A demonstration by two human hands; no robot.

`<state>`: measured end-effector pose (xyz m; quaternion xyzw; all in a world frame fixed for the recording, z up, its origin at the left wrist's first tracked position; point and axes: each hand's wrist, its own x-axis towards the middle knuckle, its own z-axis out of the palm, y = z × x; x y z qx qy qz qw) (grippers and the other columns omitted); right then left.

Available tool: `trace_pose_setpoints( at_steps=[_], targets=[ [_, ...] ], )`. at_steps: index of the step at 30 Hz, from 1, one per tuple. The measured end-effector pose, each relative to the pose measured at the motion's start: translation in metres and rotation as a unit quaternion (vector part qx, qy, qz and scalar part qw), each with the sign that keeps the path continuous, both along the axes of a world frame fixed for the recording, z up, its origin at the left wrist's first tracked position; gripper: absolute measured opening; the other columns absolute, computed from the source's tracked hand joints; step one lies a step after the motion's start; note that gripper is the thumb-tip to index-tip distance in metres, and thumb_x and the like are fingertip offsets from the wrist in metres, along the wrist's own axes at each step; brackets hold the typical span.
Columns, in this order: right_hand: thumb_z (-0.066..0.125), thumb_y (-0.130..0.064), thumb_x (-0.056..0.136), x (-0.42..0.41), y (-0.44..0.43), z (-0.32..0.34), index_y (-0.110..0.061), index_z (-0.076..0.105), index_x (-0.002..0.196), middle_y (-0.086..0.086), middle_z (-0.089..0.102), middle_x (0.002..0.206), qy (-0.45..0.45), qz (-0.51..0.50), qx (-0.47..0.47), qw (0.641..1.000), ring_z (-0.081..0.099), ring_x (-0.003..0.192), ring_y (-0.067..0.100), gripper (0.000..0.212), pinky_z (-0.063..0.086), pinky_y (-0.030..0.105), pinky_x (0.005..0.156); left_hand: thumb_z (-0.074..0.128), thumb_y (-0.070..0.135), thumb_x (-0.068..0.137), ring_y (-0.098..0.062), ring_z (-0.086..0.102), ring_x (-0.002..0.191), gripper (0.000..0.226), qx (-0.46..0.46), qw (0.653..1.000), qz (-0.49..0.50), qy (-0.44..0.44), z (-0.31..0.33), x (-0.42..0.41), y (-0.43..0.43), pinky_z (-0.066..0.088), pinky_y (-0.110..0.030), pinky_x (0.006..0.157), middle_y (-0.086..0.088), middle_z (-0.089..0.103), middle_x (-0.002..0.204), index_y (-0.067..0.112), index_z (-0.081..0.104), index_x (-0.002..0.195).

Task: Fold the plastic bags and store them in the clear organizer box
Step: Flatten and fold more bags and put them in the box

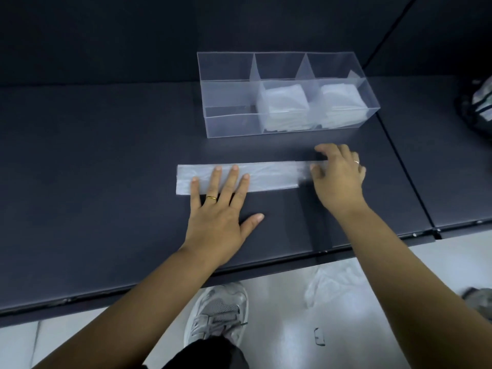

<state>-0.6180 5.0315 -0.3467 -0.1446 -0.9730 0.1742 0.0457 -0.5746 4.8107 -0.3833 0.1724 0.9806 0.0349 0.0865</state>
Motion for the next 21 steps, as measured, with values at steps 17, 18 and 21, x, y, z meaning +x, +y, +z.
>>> trace_pose_setpoints(
  at_steps=[17, 18, 21],
  targets=[
    [0.068, -0.004, 0.083, 0.032, 0.062, 0.025, -0.014, 0.056, 0.079, 0.005, 0.062, 0.056, -0.134, -0.043, -0.39, 0.91, 0.047, 0.044, 0.01, 0.015, 0.041, 0.021, 0.05, 0.007, 0.075, 0.085, -0.012, -0.021, 0.144, 0.085, 0.07, 0.99, -0.119, -0.025, 0.011, -0.028, -0.023, -0.014, -0.047, 0.116, 0.012, -0.008, 0.159, 0.025, 0.012, 0.153],
    [0.068, -0.004, 0.083, 0.042, 0.062, 0.029, -0.013, 0.057, 0.084, 0.005, 0.062, 0.054, -0.157, -0.065, -0.415, 0.894, 0.047, 0.042, 0.009, 0.014, 0.042, 0.019, 0.047, 0.014, 0.075, 0.085, -0.011, -0.018, 0.145, 0.086, 0.098, 0.986, -0.131, -0.025, 0.013, -0.028, -0.021, -0.014, -0.044, 0.116, 0.012, -0.003, 0.159, 0.022, 0.018, 0.152],
    [0.068, -0.003, 0.083, 0.072, 0.057, 0.041, -0.011, 0.061, 0.091, 0.004, 0.063, 0.058, -0.197, -0.126, -0.475, 0.848, 0.057, 0.047, 0.011, 0.014, 0.046, 0.019, 0.045, 0.038, 0.073, 0.083, -0.011, -0.006, 0.147, 0.092, 0.176, 0.969, -0.172, -0.013, 0.022, -0.01, 0.006, -0.008, -0.036, 0.119, 0.004, 0.008, 0.16, 0.015, 0.021, 0.151]
  ],
)
